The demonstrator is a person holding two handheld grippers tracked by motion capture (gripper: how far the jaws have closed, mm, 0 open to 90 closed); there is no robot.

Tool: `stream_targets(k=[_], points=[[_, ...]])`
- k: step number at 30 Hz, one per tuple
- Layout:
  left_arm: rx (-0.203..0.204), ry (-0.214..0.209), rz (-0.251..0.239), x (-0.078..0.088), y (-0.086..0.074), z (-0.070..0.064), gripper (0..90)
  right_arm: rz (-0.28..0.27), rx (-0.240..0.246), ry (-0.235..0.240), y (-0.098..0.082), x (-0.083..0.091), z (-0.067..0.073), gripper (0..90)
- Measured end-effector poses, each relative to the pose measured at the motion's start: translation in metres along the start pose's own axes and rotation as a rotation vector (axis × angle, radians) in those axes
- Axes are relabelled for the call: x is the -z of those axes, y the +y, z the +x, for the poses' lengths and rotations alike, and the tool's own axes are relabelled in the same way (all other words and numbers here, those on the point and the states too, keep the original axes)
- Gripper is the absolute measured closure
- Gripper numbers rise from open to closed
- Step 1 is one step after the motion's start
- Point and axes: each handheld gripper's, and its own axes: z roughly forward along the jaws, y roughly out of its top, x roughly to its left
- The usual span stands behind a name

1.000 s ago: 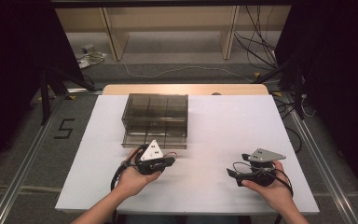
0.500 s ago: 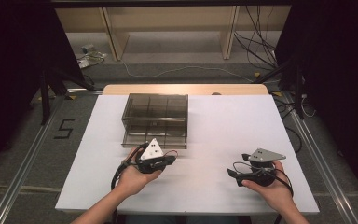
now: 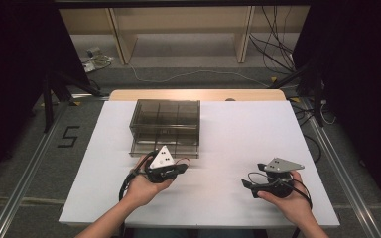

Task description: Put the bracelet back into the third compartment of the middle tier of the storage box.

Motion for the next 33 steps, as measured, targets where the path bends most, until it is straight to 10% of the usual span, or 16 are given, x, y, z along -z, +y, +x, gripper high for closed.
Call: stream_targets(k=[33], points=[[0.0, 0.022, -0.014, -0.0008, 0.0076, 0.0066, 88.3, -0.004, -0.001, 0.0, 0.0001, -0.001, -0.0003, 16.6]])
